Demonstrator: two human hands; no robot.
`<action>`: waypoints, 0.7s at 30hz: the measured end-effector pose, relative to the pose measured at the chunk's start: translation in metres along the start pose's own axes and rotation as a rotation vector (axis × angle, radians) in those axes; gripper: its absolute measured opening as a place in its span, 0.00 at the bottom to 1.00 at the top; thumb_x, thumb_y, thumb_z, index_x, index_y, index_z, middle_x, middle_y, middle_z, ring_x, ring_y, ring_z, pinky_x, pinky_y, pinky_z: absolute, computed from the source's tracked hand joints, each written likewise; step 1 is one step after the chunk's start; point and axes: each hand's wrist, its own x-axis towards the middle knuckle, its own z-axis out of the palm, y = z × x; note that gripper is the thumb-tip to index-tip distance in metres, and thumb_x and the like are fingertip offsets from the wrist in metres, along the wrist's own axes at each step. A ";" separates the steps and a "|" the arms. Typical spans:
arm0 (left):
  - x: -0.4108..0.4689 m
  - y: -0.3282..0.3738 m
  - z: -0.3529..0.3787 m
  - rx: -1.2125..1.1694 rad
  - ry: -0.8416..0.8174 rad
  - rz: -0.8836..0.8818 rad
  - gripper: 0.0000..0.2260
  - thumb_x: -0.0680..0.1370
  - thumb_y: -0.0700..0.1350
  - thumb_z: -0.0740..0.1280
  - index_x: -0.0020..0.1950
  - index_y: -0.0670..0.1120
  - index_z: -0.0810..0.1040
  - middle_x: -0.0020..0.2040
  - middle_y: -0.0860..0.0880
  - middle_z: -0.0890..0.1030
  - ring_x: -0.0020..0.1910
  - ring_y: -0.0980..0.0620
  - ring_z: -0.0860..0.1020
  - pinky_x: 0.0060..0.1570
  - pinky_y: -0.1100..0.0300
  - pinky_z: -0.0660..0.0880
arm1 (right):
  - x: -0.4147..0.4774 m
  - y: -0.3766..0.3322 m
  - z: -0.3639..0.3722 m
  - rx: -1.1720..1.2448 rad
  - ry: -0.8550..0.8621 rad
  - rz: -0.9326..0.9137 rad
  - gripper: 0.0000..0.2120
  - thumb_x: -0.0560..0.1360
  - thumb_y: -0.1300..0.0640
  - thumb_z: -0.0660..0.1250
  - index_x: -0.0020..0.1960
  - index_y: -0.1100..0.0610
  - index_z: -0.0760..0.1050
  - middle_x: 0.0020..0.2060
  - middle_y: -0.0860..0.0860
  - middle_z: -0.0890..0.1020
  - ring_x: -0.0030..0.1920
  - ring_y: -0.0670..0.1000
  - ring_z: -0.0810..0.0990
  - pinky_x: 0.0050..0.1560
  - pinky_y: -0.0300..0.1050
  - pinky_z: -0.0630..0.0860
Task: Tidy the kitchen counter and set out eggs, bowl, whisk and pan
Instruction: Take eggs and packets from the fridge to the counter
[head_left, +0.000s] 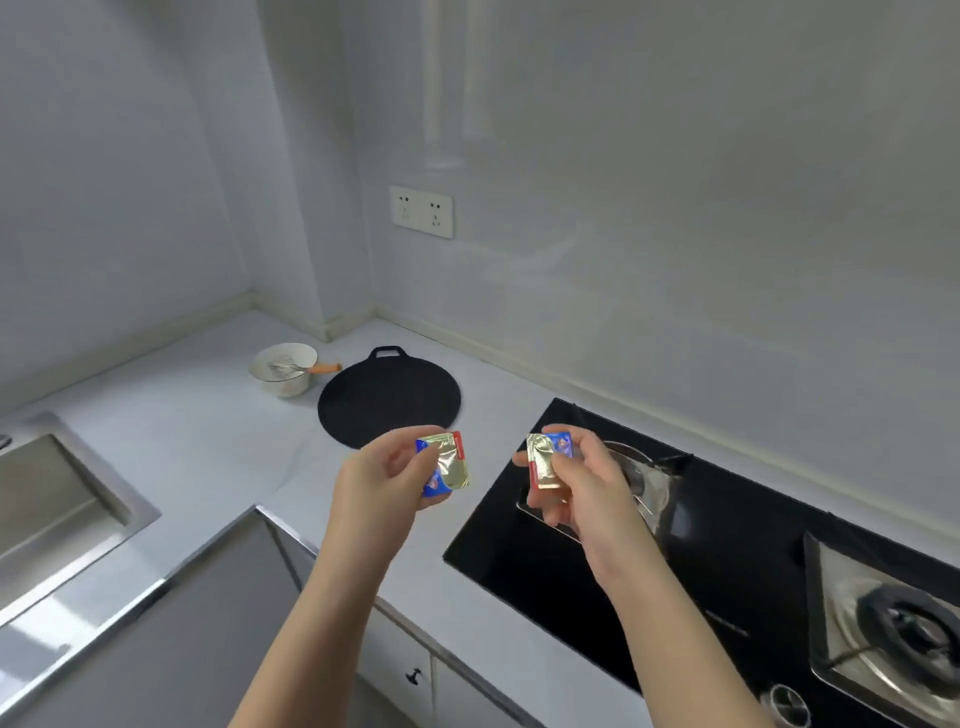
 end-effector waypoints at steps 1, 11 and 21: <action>0.012 -0.004 -0.011 -0.004 0.034 -0.018 0.11 0.78 0.37 0.65 0.48 0.52 0.82 0.45 0.51 0.83 0.43 0.52 0.84 0.38 0.63 0.80 | 0.016 0.003 0.014 -0.031 -0.052 0.027 0.11 0.80 0.64 0.56 0.58 0.54 0.72 0.46 0.52 0.85 0.33 0.48 0.77 0.31 0.40 0.70; 0.115 -0.097 -0.132 -0.018 0.283 -0.285 0.09 0.76 0.36 0.69 0.55 0.42 0.80 0.47 0.41 0.83 0.44 0.46 0.83 0.38 0.60 0.82 | 0.123 0.065 0.171 -0.200 -0.305 0.217 0.10 0.78 0.63 0.64 0.59 0.57 0.75 0.48 0.54 0.83 0.41 0.50 0.85 0.40 0.41 0.81; 0.259 -0.205 -0.251 0.008 0.364 -0.569 0.04 0.73 0.35 0.70 0.46 0.40 0.80 0.44 0.43 0.83 0.39 0.47 0.82 0.40 0.57 0.79 | 0.238 0.165 0.339 -0.334 -0.126 0.503 0.08 0.75 0.65 0.67 0.53 0.62 0.77 0.39 0.54 0.82 0.35 0.48 0.81 0.41 0.41 0.81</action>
